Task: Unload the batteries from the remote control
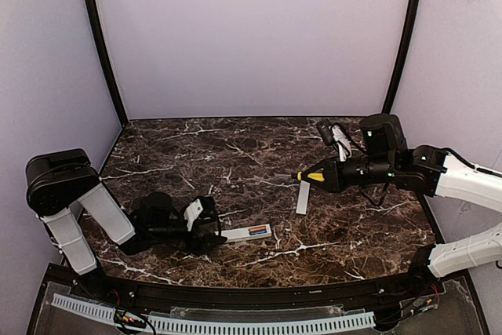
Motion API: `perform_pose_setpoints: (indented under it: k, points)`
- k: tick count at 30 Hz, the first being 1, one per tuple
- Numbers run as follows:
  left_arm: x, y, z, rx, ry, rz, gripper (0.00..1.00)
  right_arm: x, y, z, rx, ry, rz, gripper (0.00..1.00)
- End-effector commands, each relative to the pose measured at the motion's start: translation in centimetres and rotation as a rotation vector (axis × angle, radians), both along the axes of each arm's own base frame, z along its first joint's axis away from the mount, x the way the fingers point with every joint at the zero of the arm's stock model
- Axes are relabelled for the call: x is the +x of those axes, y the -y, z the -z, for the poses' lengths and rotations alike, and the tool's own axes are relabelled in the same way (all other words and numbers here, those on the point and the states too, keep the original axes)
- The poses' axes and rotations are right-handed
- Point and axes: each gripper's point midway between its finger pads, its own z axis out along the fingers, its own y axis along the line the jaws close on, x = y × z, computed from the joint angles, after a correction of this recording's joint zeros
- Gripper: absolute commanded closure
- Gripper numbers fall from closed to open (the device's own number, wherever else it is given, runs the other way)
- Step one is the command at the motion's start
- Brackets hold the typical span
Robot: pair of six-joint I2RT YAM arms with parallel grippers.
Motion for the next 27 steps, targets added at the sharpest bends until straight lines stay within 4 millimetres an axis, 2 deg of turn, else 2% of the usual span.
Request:
perform_pose_setpoints:
  k: [1, 6, 10, 17, 21, 27]
  points:
    - [-1.0, 1.5, 0.5, -0.007, -0.041, 0.123, 0.23, 0.3, 0.0, -1.7, 0.033, 0.027, 0.017, 1.0]
    - [-1.7, 1.8, 0.4, -0.043, -0.022, 0.169, 0.24, 0.3, 0.0, -1.7, 0.034, 0.026, 0.014, 1.0]
    - [-2.1, 2.2, 2.0, 0.008, -0.066, 0.211, 0.27, 0.3, 0.1, -1.7, 0.034, 0.03, 0.018, 1.0]
    - [-1.2, 2.6, 2.8, 0.066, -0.006, 0.215, 0.34, 0.2, 0.1, -1.5, 0.035, 0.022, 0.017, 1.0]
    - [-1.3, 2.6, 3.5, 0.124, 0.045, 0.233, 0.44, 0.1, 0.3, -1.6, 0.036, 0.025, 0.022, 1.0]
    - [-1.5, 3.1, 3.6, 0.165, 0.111, 0.257, 0.7, 0.0, 0.5, -1.6, 0.037, 0.023, 0.025, 1.0]
